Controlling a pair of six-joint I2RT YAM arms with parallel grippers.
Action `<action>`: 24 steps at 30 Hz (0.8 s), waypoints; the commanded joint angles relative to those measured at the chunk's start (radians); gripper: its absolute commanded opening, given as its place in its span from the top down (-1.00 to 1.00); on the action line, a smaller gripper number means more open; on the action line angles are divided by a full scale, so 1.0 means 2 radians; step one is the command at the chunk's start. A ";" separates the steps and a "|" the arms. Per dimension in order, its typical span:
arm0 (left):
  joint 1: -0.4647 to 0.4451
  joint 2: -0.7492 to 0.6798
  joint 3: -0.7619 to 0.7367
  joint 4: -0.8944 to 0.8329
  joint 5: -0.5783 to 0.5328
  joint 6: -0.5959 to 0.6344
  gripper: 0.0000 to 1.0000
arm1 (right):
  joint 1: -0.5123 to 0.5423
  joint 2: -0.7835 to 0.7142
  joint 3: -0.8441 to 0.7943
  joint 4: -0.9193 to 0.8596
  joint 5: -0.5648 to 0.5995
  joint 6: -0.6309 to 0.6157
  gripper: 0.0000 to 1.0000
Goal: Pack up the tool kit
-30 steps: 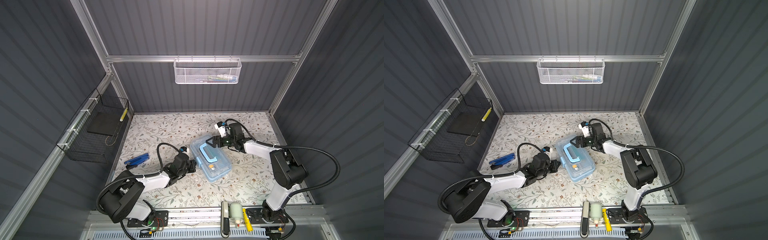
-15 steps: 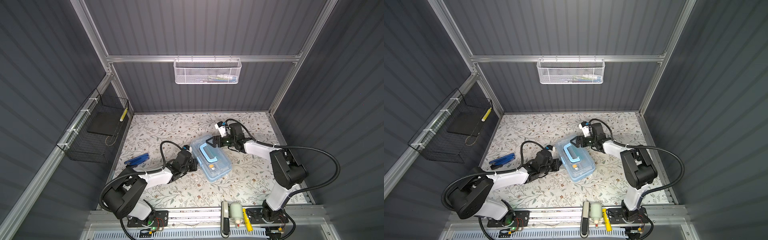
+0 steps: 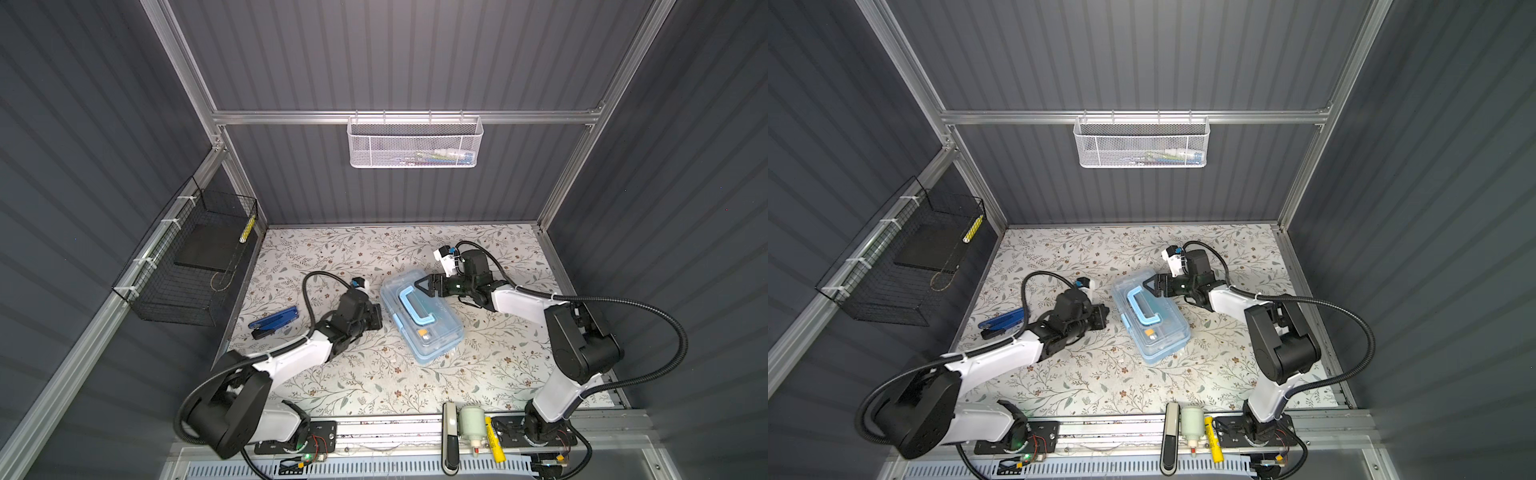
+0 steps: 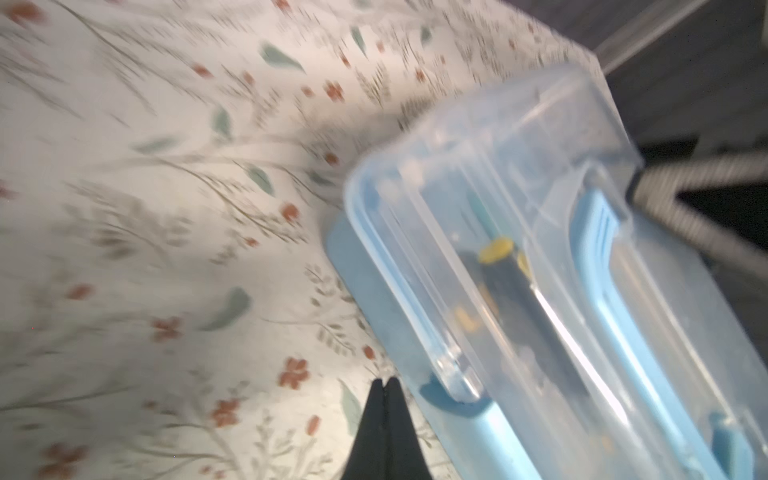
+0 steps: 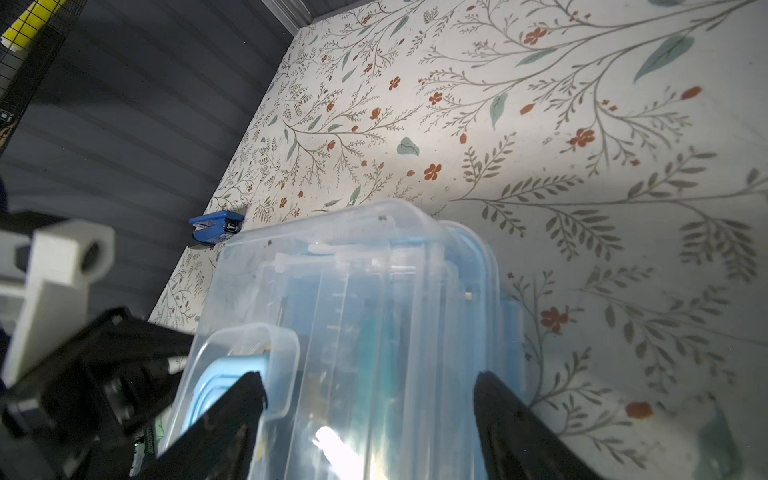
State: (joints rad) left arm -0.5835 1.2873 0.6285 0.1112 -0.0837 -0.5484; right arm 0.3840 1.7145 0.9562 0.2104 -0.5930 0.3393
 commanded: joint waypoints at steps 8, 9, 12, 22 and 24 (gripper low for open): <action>0.028 -0.185 0.010 0.030 -0.343 0.311 0.32 | -0.151 -0.239 -0.036 -0.157 0.167 -0.064 -0.74; 0.037 -0.179 -0.013 0.079 -0.371 0.334 0.07 | -0.171 -0.266 -0.048 -0.153 0.192 -0.064 -0.78; 0.106 -0.139 -0.073 0.190 -0.366 0.325 -0.99 | -0.208 -0.329 -0.087 -0.133 0.286 -0.065 -0.94; 0.269 0.063 -0.059 0.231 -0.158 0.258 -0.99 | -0.244 -0.381 -0.305 0.159 0.373 -0.075 -0.99; 0.272 0.089 -0.049 0.235 -0.134 0.256 -1.00 | -0.244 -0.361 -0.324 0.206 0.350 -0.086 -0.99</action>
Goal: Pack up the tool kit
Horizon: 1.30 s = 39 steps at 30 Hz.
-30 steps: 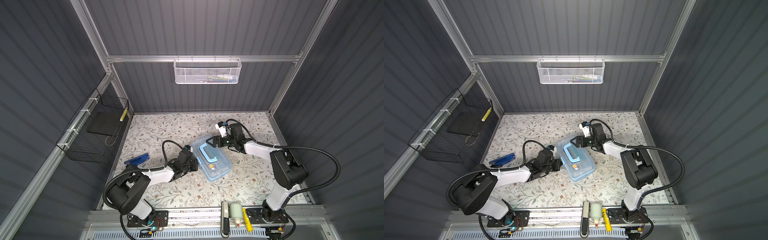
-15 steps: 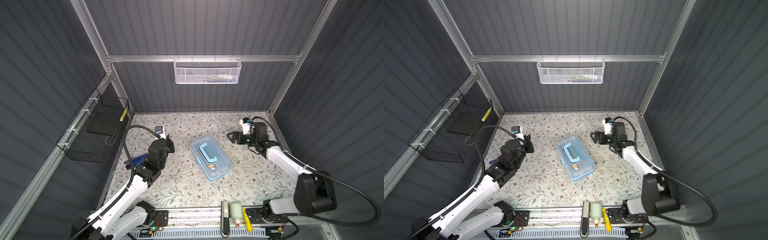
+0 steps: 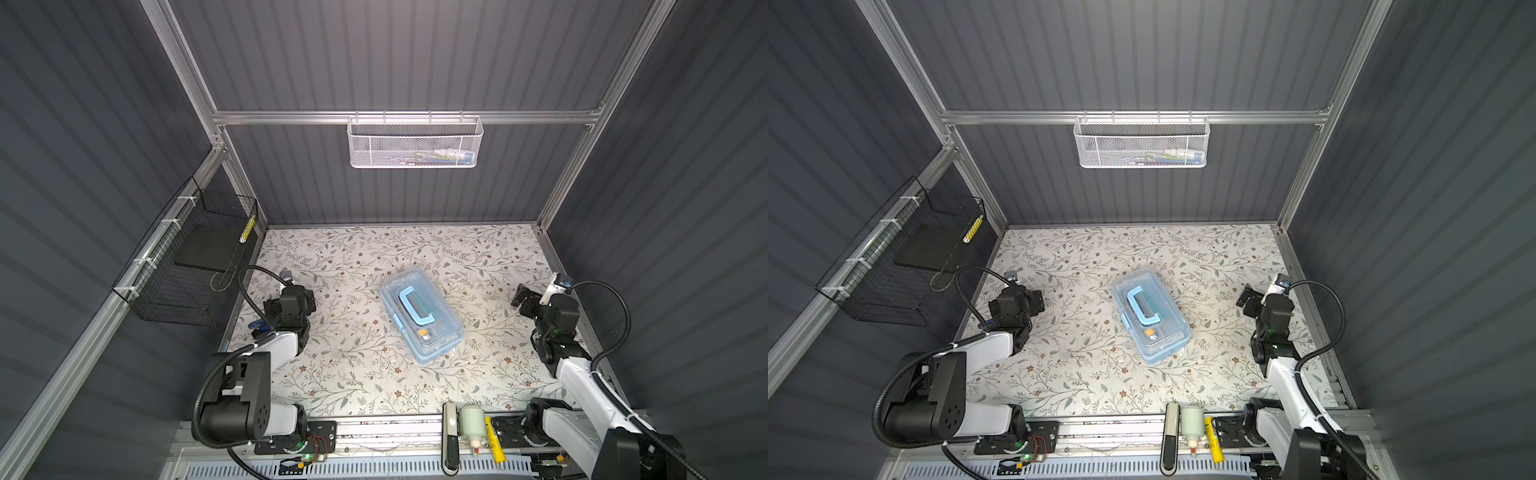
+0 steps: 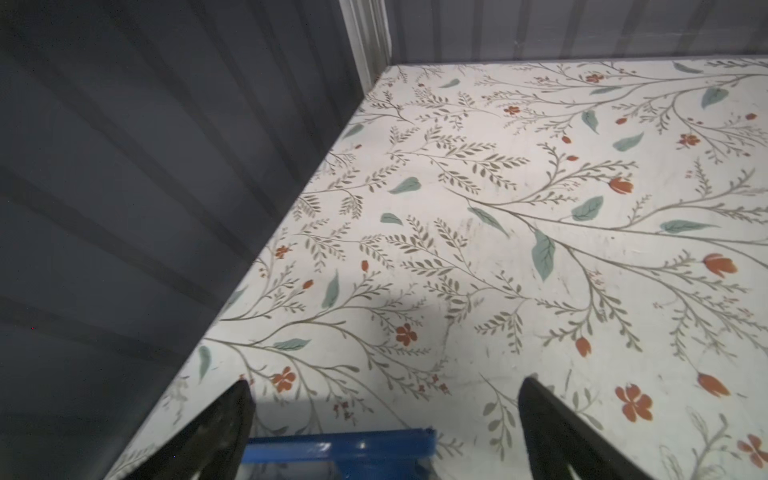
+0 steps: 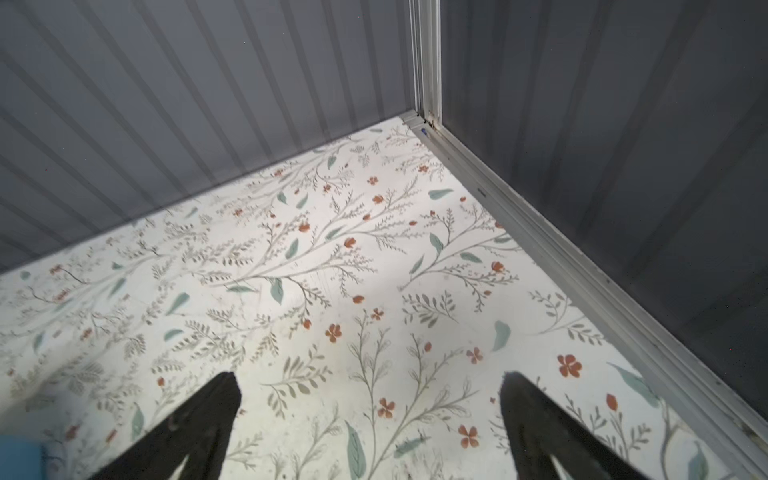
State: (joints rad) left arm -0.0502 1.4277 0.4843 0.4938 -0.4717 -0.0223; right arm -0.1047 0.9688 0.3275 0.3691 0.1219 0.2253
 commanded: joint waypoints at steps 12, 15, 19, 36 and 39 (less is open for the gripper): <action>0.006 0.140 0.001 0.186 0.182 0.014 -0.99 | 0.007 0.249 -0.048 0.402 -0.059 -0.067 -0.98; 0.006 0.140 0.000 0.183 0.183 0.017 -0.99 | 0.015 0.225 -0.023 0.312 -0.088 -0.089 -0.98; 0.006 0.142 -0.003 0.194 0.186 0.017 -0.99 | 0.014 0.232 -0.003 0.284 -0.132 -0.105 -0.99; 0.006 0.144 -0.004 0.204 0.184 0.017 -0.99 | 0.013 0.245 -0.005 0.311 -0.123 -0.099 -0.98; 0.006 0.144 -0.004 0.204 0.184 0.017 -0.99 | 0.019 0.244 -0.008 0.315 -0.111 -0.101 -0.98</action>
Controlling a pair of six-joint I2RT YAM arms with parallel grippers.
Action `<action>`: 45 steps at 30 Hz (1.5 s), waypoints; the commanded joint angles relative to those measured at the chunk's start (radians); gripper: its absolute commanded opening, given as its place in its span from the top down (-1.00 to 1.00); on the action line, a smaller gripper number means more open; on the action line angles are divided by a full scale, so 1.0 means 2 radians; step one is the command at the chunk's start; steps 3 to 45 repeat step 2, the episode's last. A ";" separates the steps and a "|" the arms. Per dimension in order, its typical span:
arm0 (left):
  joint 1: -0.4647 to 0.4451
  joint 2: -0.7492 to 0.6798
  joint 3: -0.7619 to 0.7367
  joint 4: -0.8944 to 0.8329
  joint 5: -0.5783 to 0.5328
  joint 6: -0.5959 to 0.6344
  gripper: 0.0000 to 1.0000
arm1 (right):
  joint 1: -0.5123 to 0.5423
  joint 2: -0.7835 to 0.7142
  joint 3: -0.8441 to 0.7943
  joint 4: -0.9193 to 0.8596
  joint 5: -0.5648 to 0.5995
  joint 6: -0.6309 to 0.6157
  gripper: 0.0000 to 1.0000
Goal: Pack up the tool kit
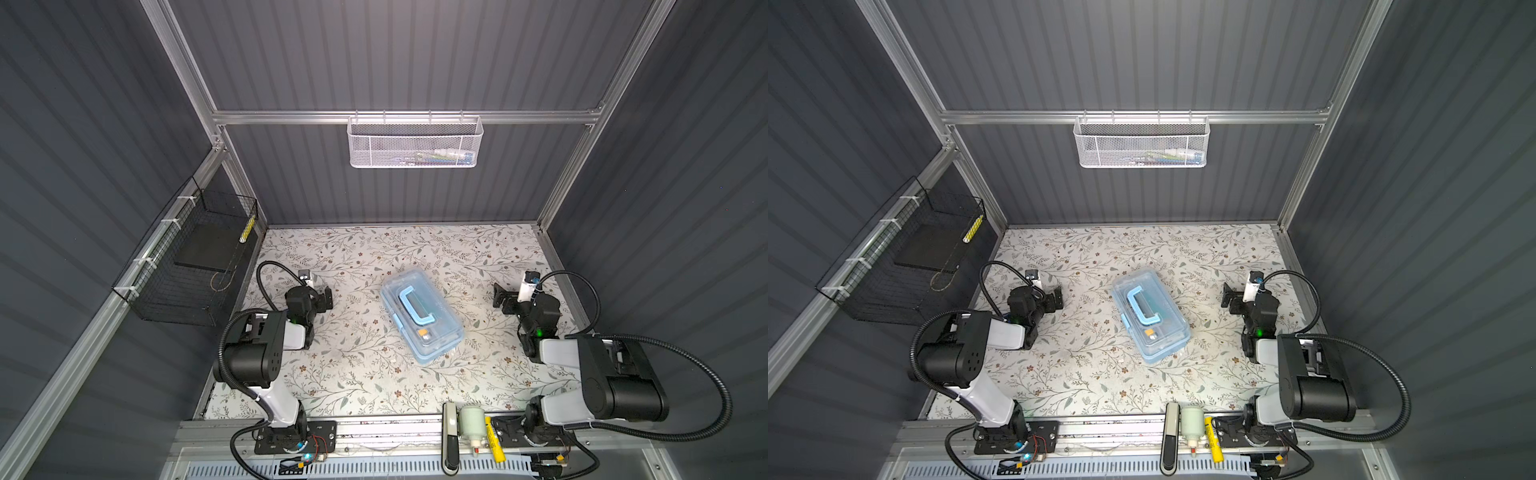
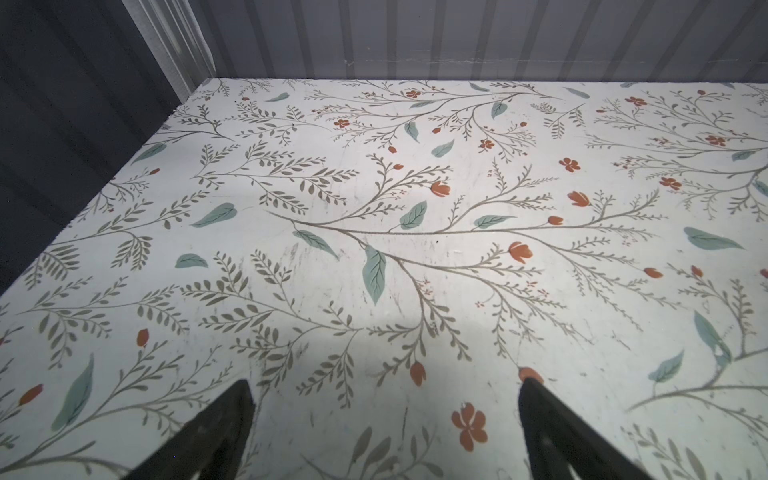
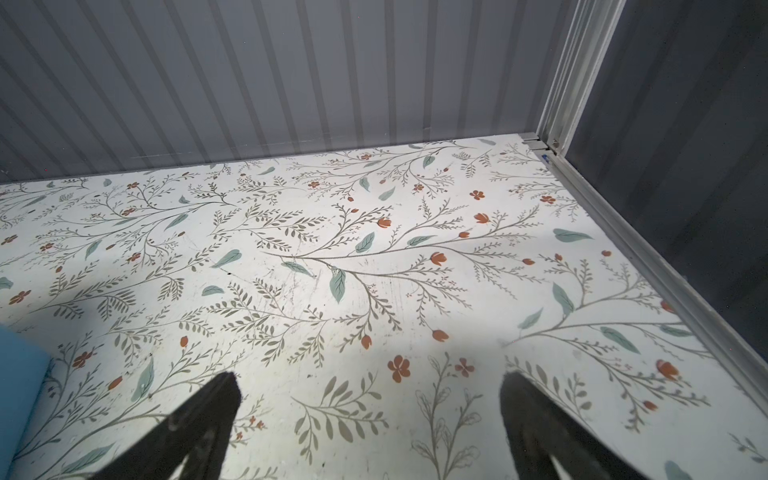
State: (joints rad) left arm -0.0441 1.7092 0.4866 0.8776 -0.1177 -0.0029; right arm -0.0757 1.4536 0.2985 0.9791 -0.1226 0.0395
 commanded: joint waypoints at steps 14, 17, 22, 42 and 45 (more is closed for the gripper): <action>0.003 0.004 -0.006 0.012 0.008 0.007 -0.99 | 0.004 0.001 0.007 0.007 0.011 -0.008 -0.99; 0.003 0.004 -0.006 0.012 0.008 0.007 -0.99 | 0.004 0.001 0.007 0.007 0.011 -0.008 -0.99; 0.003 0.004 -0.006 0.012 0.008 0.007 -0.99 | 0.004 0.001 0.007 0.007 0.011 -0.008 -0.99; 0.003 0.004 -0.006 0.012 0.008 0.007 -0.99 | 0.004 0.001 0.007 0.007 0.011 -0.008 -0.99; 0.003 0.004 -0.006 0.012 0.008 0.007 -0.99 | 0.004 0.001 0.007 0.007 0.011 -0.008 -0.99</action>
